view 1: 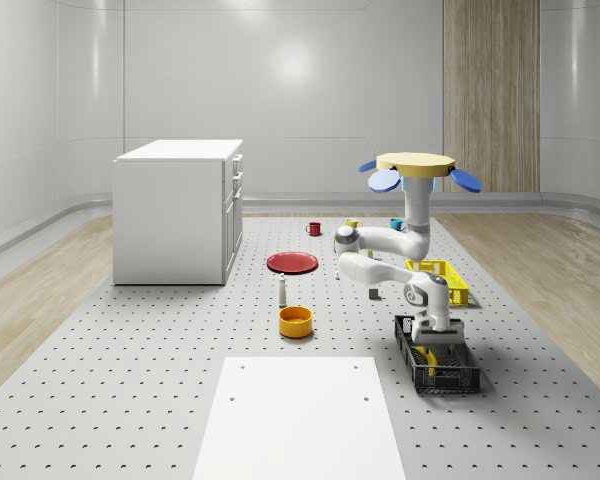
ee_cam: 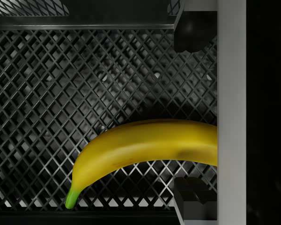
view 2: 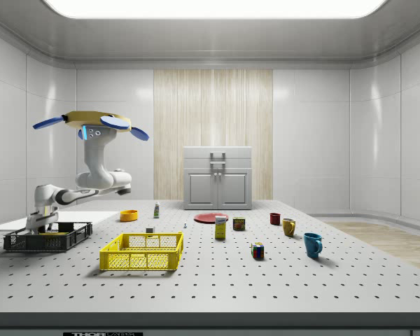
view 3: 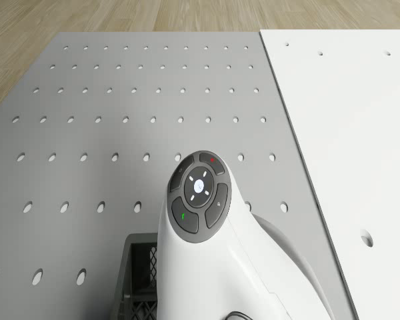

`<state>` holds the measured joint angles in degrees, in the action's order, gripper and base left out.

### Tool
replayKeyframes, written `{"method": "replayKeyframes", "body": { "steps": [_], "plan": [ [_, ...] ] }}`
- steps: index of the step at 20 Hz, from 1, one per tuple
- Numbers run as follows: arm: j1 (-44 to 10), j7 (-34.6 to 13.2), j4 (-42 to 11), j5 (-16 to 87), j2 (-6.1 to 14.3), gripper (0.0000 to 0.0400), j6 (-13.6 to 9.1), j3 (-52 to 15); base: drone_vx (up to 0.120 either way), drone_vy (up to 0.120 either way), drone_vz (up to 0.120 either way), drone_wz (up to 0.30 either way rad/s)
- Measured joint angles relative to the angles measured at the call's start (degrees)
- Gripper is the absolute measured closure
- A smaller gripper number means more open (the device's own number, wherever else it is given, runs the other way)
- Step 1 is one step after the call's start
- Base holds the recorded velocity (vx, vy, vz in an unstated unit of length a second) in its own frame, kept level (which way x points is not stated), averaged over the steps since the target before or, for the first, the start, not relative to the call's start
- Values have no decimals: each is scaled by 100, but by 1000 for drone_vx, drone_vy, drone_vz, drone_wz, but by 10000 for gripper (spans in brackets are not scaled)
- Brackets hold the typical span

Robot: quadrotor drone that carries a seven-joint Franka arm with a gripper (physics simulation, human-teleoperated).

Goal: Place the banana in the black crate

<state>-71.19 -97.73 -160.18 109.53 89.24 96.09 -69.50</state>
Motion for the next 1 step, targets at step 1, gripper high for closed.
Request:
{"method": "replayKeyframes", "body": {
  "steps": [1],
  "plan": [
    [2,1,-1,-3,-2,5,-3,-4,0,0,0,0]
  ]
}}
